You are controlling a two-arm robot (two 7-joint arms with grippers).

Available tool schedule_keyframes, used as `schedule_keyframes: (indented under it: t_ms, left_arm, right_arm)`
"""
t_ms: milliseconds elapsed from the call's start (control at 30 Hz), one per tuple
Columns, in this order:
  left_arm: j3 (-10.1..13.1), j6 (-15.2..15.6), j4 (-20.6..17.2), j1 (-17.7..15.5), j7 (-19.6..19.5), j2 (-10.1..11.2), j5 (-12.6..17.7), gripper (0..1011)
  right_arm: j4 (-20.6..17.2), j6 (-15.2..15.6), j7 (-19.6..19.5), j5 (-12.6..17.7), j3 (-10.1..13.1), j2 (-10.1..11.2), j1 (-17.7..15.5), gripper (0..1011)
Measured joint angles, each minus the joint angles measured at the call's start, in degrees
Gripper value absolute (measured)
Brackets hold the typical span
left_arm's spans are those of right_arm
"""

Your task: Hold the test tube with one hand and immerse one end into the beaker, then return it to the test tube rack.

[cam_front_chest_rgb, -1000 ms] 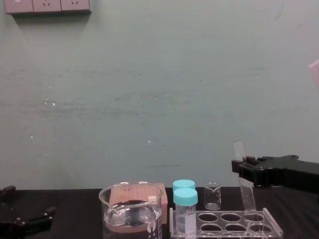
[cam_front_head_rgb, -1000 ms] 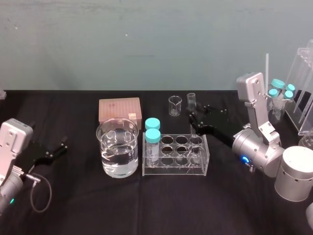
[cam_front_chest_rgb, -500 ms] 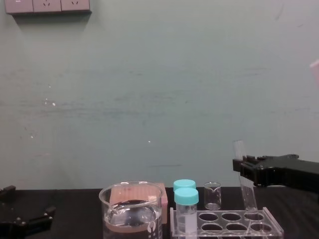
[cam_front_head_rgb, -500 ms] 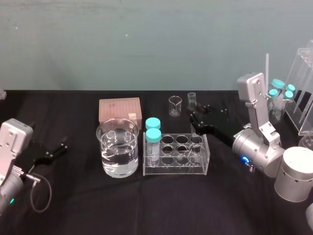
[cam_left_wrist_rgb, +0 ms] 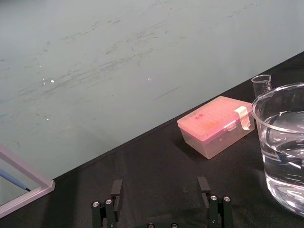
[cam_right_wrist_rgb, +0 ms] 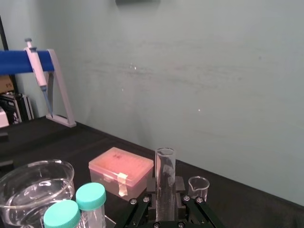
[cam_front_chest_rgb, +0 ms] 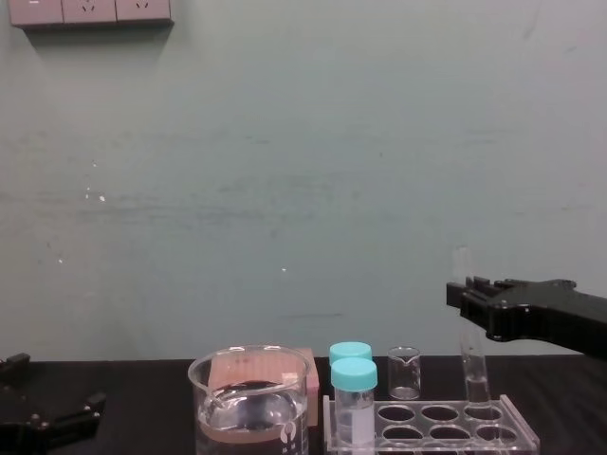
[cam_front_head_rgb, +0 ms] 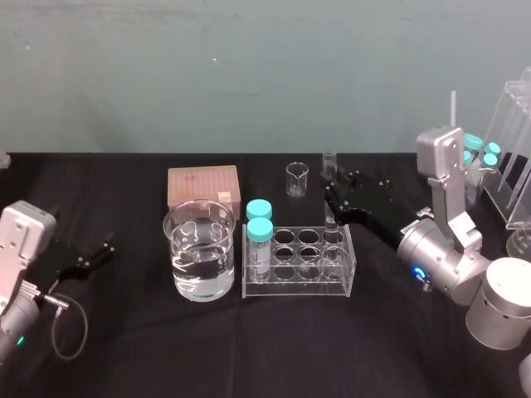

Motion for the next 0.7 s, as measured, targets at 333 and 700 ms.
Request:
schedule_keyframes:
  t_ms: [333, 700]
  left_arm:
    - [0.0, 0.0, 0.0, 0.0, 0.0, 0.0, 0.0, 1000]
    - [0.0, 0.0, 0.0, 0.0, 0.0, 0.0, 0.0, 1000]
  right_arm:
    - [-1.21, -4.0, 0.98, 0.51, 2.16, -0.93, -1.07, 223]
    - [-4.34, -5.46, 1.92, 1.44, 3.78, -1.21, -0.29, 223]
